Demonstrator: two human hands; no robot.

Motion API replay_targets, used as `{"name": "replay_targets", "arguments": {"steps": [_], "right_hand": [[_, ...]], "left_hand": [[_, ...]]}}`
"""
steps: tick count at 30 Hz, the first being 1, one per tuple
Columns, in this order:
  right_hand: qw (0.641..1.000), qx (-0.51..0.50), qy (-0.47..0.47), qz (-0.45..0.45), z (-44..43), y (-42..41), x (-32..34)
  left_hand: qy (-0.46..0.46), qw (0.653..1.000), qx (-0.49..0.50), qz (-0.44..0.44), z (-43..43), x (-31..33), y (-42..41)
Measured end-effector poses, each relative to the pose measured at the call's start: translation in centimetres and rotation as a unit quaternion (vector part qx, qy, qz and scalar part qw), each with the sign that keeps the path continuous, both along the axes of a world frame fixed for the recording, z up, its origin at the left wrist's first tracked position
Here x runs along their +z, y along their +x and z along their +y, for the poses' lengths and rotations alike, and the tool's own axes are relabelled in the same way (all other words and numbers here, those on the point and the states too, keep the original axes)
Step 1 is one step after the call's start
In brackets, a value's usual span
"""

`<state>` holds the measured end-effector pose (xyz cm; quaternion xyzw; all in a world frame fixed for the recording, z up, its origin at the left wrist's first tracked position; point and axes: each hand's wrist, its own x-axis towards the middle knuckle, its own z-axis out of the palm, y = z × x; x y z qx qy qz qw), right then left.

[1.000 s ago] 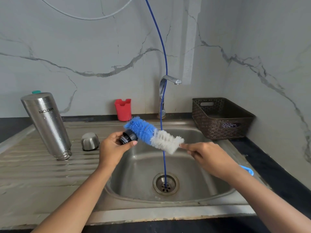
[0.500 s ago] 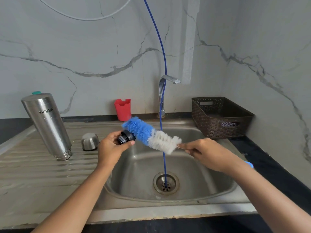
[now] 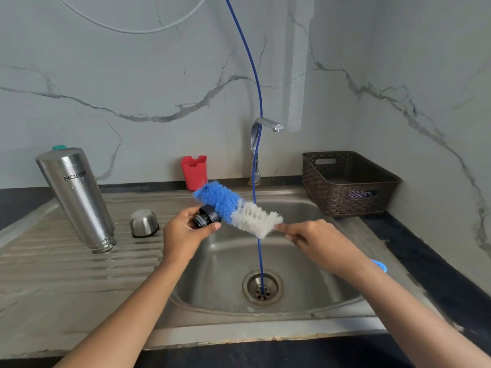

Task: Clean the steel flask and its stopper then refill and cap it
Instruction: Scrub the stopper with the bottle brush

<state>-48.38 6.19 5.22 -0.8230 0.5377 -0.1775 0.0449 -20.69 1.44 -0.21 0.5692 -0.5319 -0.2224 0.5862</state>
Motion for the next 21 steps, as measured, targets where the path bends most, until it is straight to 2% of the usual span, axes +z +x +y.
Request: {"name": "replay_targets", "arguments": {"steps": [2, 8, 12, 16, 21], "right_hand": [[1.000, 0.009, 0.007, -0.005, 0.8, -0.2, 0.0], [0.999, -0.041, -0.027, 0.003, 0.7, 1.3, 0.1], [0.999, -0.024, 0.022, 0.015, 1.6, 0.6, 0.2], [0.998, -0.066, -0.019, 0.006, 0.7, 1.4, -0.1], [0.988, -0.143, -0.052, -0.032, 0.4, -0.4, 0.4]], "left_hand": [[-0.003, 1.000, 0.010, 0.018, 0.0, 0.1, 0.5], [-0.008, 1.000, -0.016, -0.009, 0.5, 0.2, -0.3], [-0.014, 1.000, -0.005, 0.025, 0.4, 0.1, 0.6], [-0.013, 0.999, -0.030, -0.004, 0.5, -0.1, 0.0], [-0.017, 0.999, -0.019, 0.041, 0.1, 0.1, 0.8]]}}
